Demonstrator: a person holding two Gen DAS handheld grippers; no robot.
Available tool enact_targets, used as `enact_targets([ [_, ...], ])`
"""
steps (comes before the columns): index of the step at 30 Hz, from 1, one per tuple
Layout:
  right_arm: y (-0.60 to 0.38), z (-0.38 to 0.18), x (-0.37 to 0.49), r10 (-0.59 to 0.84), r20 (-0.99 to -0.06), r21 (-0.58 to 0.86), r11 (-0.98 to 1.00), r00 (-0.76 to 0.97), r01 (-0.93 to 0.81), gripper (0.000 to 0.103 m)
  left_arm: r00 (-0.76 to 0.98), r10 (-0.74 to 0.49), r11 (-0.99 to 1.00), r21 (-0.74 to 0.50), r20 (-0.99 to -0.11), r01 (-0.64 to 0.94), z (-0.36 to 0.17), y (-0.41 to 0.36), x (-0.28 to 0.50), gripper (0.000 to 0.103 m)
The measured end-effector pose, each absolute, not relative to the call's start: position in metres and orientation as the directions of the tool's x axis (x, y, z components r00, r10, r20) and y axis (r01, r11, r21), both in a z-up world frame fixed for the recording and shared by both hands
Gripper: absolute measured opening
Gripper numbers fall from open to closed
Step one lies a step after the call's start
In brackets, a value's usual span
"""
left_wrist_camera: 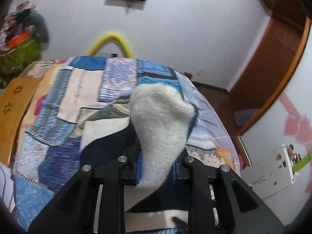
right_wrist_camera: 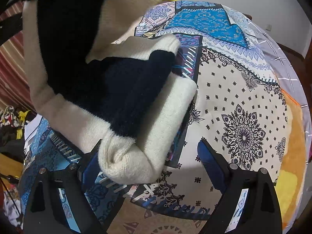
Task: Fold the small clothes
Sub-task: 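Lower the bundle onto the quilt and open the left gripper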
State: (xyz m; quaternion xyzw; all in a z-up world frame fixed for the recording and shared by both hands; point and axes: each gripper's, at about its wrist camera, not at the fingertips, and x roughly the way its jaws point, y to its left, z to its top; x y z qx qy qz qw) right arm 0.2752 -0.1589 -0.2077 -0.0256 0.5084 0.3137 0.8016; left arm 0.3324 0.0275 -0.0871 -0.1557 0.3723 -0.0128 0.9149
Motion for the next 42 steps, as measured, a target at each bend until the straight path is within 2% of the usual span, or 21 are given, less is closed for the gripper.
enact_targets([
  [11,-0.163,-0.206,0.276,0.495,-0.821,0.297,0.795,0.284,-0.528,0.091,0.608,-0.166,0.983,-0.179,-0.776,0.04,-0.135,-0.039,0.331,0.022],
  [19,-0.17,-0.199,0.271,0.494,-0.816,0.291,0.801,0.302,-0.523,0.091,0.542,-0.191,0.981,-0.182,-0.819,0.071,-0.152,-0.038,0.315,0.025],
  [25,-0.176,-0.185,0.266,0.48,-0.811,0.267,0.812,0.335,-0.518,0.091,0.53,-0.195,0.981,-0.164,-0.825,0.105,-0.153,-0.039,0.299,0.041],
  [30,-0.184,-0.168,0.262,0.491,-0.791,0.268,0.814,0.365,-0.515,0.091,0.55,-0.198,0.98,-0.146,-0.812,0.137,-0.14,-0.04,0.282,0.063],
  [33,-0.186,-0.154,0.258,0.505,-0.772,0.269,0.81,0.386,-0.521,0.091,0.575,-0.178,0.983,-0.123,-0.798,0.134,-0.131,-0.032,0.27,0.07],
  [36,-0.184,-0.14,0.252,0.528,-0.751,0.279,0.798,0.396,-0.535,0.091,0.591,-0.154,0.988,-0.113,-0.792,0.106,-0.126,-0.015,0.262,0.075],
  [42,-0.166,-0.128,0.248,0.553,-0.731,0.28,0.778,0.4,-0.562,0.091,0.569,-0.112,0.991,-0.132,-0.815,0.006,-0.14,0.033,0.248,0.075],
])
